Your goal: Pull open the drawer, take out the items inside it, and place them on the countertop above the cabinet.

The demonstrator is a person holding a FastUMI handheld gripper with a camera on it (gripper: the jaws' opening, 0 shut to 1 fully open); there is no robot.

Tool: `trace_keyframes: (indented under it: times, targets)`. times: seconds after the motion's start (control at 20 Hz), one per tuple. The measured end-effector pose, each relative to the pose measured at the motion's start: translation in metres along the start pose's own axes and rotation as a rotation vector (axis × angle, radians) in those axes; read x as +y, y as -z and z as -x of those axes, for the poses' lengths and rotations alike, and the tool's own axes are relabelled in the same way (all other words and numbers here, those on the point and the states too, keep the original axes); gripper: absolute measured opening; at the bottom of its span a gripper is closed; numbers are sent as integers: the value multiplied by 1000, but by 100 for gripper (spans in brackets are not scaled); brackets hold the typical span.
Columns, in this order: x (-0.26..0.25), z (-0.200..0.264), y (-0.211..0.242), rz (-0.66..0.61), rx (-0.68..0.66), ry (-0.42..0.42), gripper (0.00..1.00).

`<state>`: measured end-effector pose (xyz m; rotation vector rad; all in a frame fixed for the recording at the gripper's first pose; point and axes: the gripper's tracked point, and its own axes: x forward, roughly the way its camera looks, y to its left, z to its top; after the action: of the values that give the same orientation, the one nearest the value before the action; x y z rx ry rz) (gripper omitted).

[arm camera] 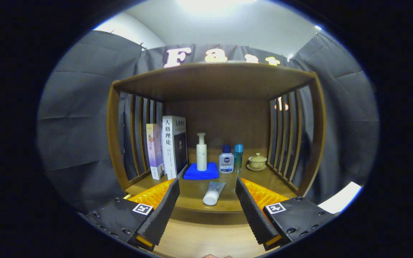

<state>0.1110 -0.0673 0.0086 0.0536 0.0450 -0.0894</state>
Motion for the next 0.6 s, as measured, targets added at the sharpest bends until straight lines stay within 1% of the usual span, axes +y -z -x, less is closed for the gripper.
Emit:
trace_keyframes:
  times: [0.1, 0.25, 0.45, 0.6]
  targets:
    - [-1, 21, 5, 8, -31, 27, 98]
    - [3, 49, 17, -50, -60, 30, 98]
    - [1, 77, 44, -111, -29, 38, 98]
    - [3, 99, 67, -128, -3, 43, 98]
